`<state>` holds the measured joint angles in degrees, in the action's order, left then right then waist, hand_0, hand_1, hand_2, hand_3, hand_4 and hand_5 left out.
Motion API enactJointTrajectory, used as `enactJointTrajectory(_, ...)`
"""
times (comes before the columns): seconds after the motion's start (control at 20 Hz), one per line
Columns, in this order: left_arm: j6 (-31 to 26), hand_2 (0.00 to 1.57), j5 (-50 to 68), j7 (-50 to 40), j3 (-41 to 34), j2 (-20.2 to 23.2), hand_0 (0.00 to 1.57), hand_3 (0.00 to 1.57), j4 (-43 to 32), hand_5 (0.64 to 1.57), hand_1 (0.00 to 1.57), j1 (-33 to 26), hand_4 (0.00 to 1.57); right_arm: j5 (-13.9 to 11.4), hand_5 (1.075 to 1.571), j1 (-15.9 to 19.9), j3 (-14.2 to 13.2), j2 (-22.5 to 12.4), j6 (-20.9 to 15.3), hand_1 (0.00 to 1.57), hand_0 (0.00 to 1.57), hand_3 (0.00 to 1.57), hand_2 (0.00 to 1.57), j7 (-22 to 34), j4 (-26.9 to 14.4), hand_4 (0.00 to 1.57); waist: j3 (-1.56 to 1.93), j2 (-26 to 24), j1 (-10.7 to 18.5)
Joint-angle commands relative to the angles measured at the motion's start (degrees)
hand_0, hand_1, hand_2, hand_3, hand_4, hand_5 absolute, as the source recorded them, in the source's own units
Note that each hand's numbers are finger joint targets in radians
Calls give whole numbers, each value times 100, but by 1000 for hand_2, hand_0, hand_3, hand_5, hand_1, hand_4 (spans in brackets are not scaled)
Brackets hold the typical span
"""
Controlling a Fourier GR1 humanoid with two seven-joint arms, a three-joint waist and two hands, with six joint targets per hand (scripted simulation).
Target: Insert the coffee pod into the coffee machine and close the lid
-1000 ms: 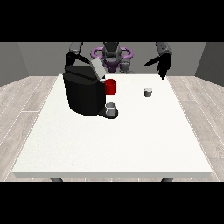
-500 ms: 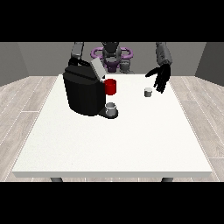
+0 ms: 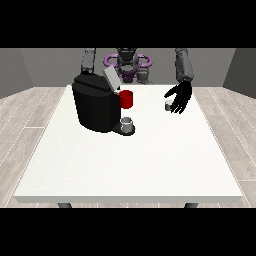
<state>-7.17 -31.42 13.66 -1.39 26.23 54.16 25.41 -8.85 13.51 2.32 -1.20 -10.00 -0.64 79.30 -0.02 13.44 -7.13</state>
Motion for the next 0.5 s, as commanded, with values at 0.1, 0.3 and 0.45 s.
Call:
enactJointTrajectory(0.1,640,1107,-643,218,226,-83,1071,914,-205,1571,1071,362,448,-62,1571,46,45,40,40,0,0,0,0,-201,-313,0,2,14,-68)
enactJointTrajectory(0.3,747,1016,-1099,283,406,-11,924,845,-680,1571,924,367,413,176,1571,206,-65,49,220,0,0,0,0,-127,-268,0,1,7,-130)
enactJointTrajectory(0.45,699,998,-1515,-105,771,-276,826,857,-747,1571,826,375,340,-1,1571,308,-77,90,12,0,0,0,0,47,-528,0,2,-148,-28)
